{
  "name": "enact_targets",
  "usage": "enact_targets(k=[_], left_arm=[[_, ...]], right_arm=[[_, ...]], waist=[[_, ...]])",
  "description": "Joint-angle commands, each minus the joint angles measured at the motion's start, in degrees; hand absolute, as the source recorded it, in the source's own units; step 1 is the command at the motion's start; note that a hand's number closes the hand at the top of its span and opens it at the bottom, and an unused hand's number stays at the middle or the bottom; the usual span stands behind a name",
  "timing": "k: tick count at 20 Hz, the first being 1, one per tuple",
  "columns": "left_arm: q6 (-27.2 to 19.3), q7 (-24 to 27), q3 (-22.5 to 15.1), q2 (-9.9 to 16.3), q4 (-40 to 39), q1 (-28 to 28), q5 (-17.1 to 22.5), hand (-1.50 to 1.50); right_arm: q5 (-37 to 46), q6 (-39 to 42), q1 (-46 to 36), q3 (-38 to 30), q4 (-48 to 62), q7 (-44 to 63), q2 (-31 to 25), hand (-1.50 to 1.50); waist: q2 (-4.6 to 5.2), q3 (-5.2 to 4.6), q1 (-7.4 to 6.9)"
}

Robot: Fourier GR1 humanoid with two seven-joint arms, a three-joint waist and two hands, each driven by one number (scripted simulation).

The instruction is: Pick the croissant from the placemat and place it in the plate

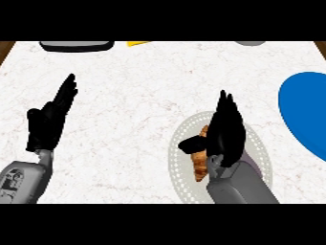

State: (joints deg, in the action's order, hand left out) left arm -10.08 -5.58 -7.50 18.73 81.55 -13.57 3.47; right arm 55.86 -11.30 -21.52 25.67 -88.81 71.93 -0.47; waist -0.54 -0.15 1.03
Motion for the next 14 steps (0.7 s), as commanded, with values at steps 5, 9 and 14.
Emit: enact_targets(k=[5, 9, 14], left_arm=[[-1.09, 0.83, -1.05, -2.93, -1.03, -1.6, -1.26, 0.0], [-0.78, -0.24, -1.02, -2.68, 1.09, -0.61, -1.24, 0.0], [1.01, -1.32, 0.04, -1.9, -0.8, -3.38, -1.08, 0.0]], right_arm=[[-3.8, 9.47, 0.66, -3.26, 2.19, 10.87, 0.44, -1.5], [-5.7, 7.77, 0.61, -0.79, 4.13, 13.29, 0.44, -1.5], [-6.7, 5.54, 1.7, -0.46, 6.32, 11.59, 0.44, -1.5]], waist=[[0.58, 0.09, -0.65], [0.48, 0.12, -1.59], [0.61, 0.15, -1.44]])
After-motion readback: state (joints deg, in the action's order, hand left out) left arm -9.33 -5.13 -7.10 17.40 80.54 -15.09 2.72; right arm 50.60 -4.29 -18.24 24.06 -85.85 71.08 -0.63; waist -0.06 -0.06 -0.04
